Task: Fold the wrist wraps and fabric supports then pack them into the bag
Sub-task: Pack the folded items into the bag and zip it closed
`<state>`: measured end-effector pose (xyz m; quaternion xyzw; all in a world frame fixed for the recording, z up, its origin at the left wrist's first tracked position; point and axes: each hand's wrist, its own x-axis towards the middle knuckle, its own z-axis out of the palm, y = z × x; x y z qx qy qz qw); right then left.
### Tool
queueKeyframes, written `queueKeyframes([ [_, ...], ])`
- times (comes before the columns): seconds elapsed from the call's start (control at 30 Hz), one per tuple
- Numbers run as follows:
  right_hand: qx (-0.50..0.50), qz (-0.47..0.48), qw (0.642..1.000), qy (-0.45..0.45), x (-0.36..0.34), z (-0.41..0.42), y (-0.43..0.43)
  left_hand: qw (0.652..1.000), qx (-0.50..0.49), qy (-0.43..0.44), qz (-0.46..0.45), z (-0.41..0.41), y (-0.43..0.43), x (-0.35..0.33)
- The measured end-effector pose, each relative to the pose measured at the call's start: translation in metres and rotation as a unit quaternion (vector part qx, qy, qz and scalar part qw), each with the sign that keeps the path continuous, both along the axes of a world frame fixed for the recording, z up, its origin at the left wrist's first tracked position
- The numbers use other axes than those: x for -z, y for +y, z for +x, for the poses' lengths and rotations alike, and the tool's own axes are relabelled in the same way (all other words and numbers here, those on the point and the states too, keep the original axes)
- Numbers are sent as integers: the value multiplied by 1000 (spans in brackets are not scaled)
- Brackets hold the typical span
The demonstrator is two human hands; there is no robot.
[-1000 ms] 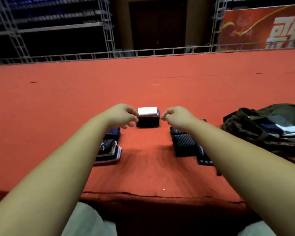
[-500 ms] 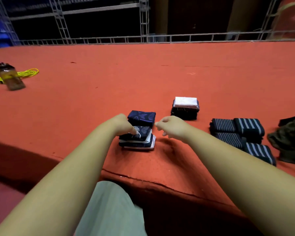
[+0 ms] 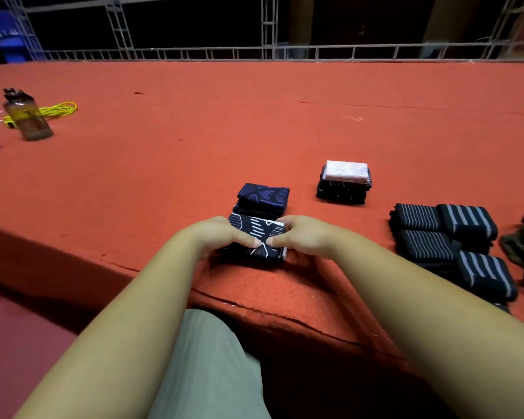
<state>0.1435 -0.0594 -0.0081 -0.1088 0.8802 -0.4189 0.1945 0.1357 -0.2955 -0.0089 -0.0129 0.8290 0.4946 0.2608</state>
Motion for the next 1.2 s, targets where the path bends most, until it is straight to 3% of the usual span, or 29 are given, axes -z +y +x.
queueKeyframes([
  [0.13, -22, 43, 998, -31, -5, 4, -3, 998, 38, 13, 54, 7, -6, -1],
  [0.23, -20, 102, 994, 32, -13, 11, -1, 991, 78, 78, 75, 13, 1, -7],
  [0.37, -15, 103, 989, 102, -25, 17, 14, 978, 141, 135, 75, 17, 26, -28],
  [0.57, -6, 116, 983, 141, -60, 31, 59, 965, 203, 152, 63, 16, 69, -70],
  [0.8, 76, 65, 985, 140, -97, 53, 141, 963, 166, 161, 140, 1, 137, -103],
  [0.93, 115, -6, 984, 136, -112, 79, 199, 951, 216, 160, 156, 4, 205, -123],
  [1.2, 252, -108, 949, 156, -123, 136, 325, 925, 286, 176, 178, 23, 359, -149],
])
